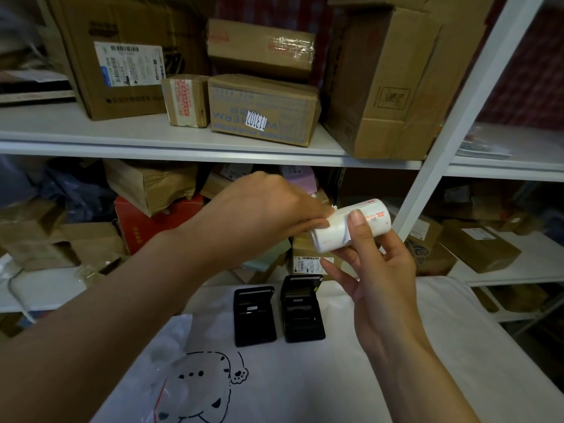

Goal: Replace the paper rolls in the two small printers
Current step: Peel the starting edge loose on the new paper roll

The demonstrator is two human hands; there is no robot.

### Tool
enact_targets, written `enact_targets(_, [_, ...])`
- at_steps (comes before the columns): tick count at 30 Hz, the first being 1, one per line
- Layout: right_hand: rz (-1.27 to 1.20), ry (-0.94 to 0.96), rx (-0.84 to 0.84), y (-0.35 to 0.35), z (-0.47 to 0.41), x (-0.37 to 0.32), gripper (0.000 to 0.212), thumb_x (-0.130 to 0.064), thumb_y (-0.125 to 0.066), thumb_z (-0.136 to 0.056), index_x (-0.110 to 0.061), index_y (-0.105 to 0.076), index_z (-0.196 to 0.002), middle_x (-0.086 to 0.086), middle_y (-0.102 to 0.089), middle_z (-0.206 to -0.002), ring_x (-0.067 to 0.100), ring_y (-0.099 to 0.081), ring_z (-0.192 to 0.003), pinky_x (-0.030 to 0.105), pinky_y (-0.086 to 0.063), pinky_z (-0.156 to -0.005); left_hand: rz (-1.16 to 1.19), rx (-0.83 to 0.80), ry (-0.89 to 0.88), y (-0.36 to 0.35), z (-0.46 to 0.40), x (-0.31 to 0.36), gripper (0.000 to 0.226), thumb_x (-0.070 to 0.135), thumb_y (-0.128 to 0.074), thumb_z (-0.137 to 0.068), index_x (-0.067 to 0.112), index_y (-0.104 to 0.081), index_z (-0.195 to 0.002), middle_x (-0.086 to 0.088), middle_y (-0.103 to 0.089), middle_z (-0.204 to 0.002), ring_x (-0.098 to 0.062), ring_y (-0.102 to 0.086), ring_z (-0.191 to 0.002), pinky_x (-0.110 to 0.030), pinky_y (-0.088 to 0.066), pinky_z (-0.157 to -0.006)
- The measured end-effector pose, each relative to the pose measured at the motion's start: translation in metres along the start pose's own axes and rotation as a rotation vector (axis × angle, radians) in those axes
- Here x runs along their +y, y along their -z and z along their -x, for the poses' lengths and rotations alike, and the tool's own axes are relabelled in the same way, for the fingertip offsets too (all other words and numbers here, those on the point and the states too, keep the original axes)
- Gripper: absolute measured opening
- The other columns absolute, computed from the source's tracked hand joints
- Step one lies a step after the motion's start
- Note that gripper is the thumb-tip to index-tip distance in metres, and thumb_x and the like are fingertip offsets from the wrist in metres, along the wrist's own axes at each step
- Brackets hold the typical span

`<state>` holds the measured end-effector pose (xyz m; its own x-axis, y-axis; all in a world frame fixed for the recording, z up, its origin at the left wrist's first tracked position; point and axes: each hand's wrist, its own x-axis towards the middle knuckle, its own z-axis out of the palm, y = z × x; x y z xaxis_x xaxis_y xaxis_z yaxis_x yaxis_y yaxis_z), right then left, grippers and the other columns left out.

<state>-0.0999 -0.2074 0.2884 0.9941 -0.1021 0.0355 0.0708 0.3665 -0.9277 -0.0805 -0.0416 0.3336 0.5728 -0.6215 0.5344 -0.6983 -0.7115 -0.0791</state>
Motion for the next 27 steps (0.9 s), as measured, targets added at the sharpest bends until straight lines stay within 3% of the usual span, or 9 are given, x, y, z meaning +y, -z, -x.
enact_targets(3, [0.022,-0.014,0.008,-0.001,-0.001,-0.002,0.047,-0.04,-0.067,-0.07,-0.023,-0.062,-0.113,-0.005,-0.075,-0.094,0.013,-0.071,-0.09,0.024,-0.057,-0.058,-0.196,0.016,-0.139,0.004,0.003,0.002,0.022,0.014,-0.061,-0.075,0.01,-0.071,-0.094,-0.008,-0.073,-0.078,-0.027,-0.069,-0.06,-0.036,-0.052,-0.042])
enact_targets(5, [0.032,-0.027,0.019,-0.001,-0.001,-0.001,0.043,-0.038,-0.068,-0.073,-0.024,-0.062,-0.113,-0.004,-0.074,-0.096,0.014,-0.071,-0.091,0.024,-0.057,-0.058,-0.245,0.006,-0.185,0.005,0.003,0.002,0.032,0.004,-0.071,-0.065,0.008,-0.071,-0.097,-0.01,-0.073,-0.078,-0.028,-0.067,-0.056,-0.033,-0.05,-0.038])
enact_targets(13, [0.074,-0.027,0.043,-0.003,-0.003,0.002,0.039,-0.033,-0.067,-0.082,-0.024,-0.059,-0.119,-0.006,-0.071,-0.096,0.015,-0.07,-0.091,0.024,-0.059,-0.06,-0.353,-0.058,-0.108,0.005,0.0,0.001,0.04,0.006,-0.086,-0.054,0.009,-0.07,-0.09,-0.008,-0.068,-0.067,-0.029,-0.06,-0.046,-0.024,-0.035,-0.039])
enact_targets(19, [0.097,-0.029,0.031,-0.002,-0.004,0.004,0.039,-0.035,-0.066,-0.083,-0.024,-0.059,-0.119,-0.003,-0.069,-0.104,0.015,-0.069,-0.093,0.027,-0.06,-0.065,-0.286,0.06,-0.109,-0.003,0.003,0.003,0.024,0.008,-0.079,-0.07,0.011,-0.06,-0.085,-0.006,-0.059,-0.066,-0.027,-0.052,-0.045,-0.024,-0.035,-0.039])
enact_targets(22, [0.106,-0.013,0.021,-0.003,-0.004,0.004,0.039,-0.036,-0.066,-0.083,-0.025,-0.059,-0.12,-0.004,-0.069,-0.102,0.014,-0.069,-0.093,0.027,-0.06,-0.065,-0.217,0.096,-0.063,-0.002,0.004,0.004,0.003,0.014,-0.061,-0.08,0.012,-0.059,-0.08,-0.005,-0.058,-0.064,-0.026,-0.05,-0.044,-0.024,-0.035,-0.038])
enact_targets(24, [0.108,-0.006,0.022,-0.003,-0.004,0.005,0.039,-0.036,-0.066,-0.083,-0.025,-0.059,-0.12,-0.005,-0.069,-0.103,0.014,-0.069,-0.093,0.026,-0.06,-0.064,-0.146,0.117,-0.008,-0.003,0.004,0.005,0.017,0.022,-0.046,-0.083,0.014,-0.059,-0.077,-0.003,-0.058,-0.064,-0.025,-0.05,-0.045,-0.026,-0.037,-0.037])
enact_targets(27, [0.111,0.001,0.019,-0.002,-0.004,0.005,0.039,-0.037,-0.066,-0.083,-0.026,-0.059,-0.12,-0.005,-0.069,-0.102,0.015,-0.069,-0.094,0.027,-0.06,-0.064,-0.074,0.097,0.049,-0.002,0.004,0.005,0.02,0.026,-0.044,-0.081,0.017,-0.061,-0.078,0.001,-0.062,-0.069,-0.021,-0.055,-0.051,-0.031,-0.044,-0.04])
